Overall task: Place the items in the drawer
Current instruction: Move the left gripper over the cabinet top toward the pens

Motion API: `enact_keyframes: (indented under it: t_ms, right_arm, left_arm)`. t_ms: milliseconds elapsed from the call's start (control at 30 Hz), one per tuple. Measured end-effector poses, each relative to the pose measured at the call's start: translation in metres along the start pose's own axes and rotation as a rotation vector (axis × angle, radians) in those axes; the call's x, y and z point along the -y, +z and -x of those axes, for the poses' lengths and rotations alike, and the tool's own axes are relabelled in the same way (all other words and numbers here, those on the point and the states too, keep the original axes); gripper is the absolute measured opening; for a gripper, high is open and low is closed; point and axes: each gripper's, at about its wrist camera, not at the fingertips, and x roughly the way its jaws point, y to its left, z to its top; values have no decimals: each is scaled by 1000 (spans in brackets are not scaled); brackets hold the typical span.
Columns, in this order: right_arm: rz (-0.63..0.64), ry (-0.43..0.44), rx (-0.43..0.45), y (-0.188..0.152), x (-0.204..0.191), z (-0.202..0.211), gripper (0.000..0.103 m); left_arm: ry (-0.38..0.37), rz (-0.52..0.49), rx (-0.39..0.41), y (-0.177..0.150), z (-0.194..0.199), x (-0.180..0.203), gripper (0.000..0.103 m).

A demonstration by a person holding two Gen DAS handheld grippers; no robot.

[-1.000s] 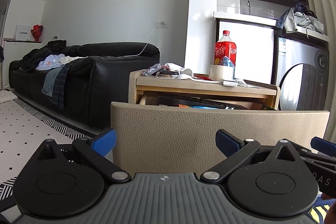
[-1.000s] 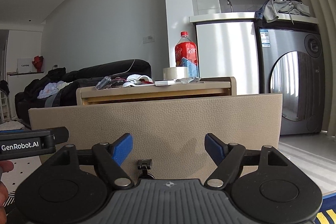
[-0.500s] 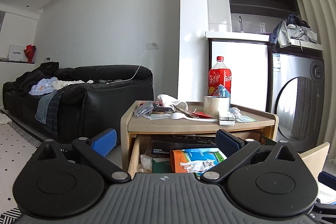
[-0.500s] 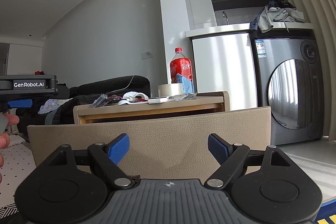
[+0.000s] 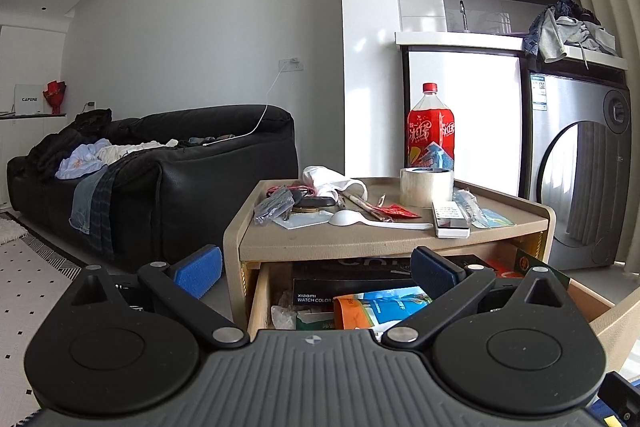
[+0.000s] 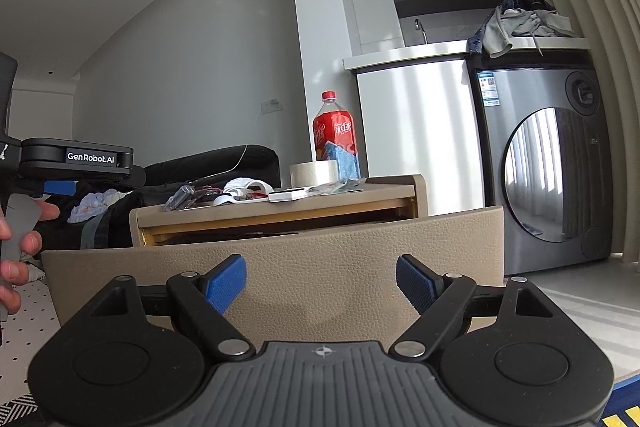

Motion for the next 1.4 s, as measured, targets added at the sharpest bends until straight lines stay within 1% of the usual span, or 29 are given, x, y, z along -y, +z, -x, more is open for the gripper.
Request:
enact_keyframes:
  t_ms: [67, 133, 367, 567, 700, 800, 1000, 1200, 1400]
  right_arm:
    - [1, -4, 1, 0, 1, 0, 85]
    - [-2, -5, 0, 0, 2, 0, 85]
    - [19, -3, -14, 0, 2, -3, 85]
    - [34, -31, 0, 13, 13, -2, 85]
    - [35, -64, 5, 19, 22, -1, 85]
    - [22, -90, 2, 19, 29, 1, 85]
    - [12, -118, -14, 16, 40, 6, 85]
    - [-2, -139, 3, 18, 50, 13, 85]
    - [-31, -157, 9, 18, 61, 19, 85]
  left_arm:
    - [21, -39, 2, 6, -8, 5, 103]
    - [16, -52, 10, 12, -14, 7, 103]
    - [-31, -57, 15, 40, -44, 19, 103]
    - [-69, -49, 10, 63, -74, 28, 103]
    - [-95, -37, -60, 70, -110, 32, 103]
    - [-99, -55, -70, 74, -130, 35, 103]
    - [-89, -44, -149, 81, -169, 33, 103]
    - [-54, -47, -225, 95, -209, 29, 103]
    - [-41, 2, -312, 105, -246, 23, 103]
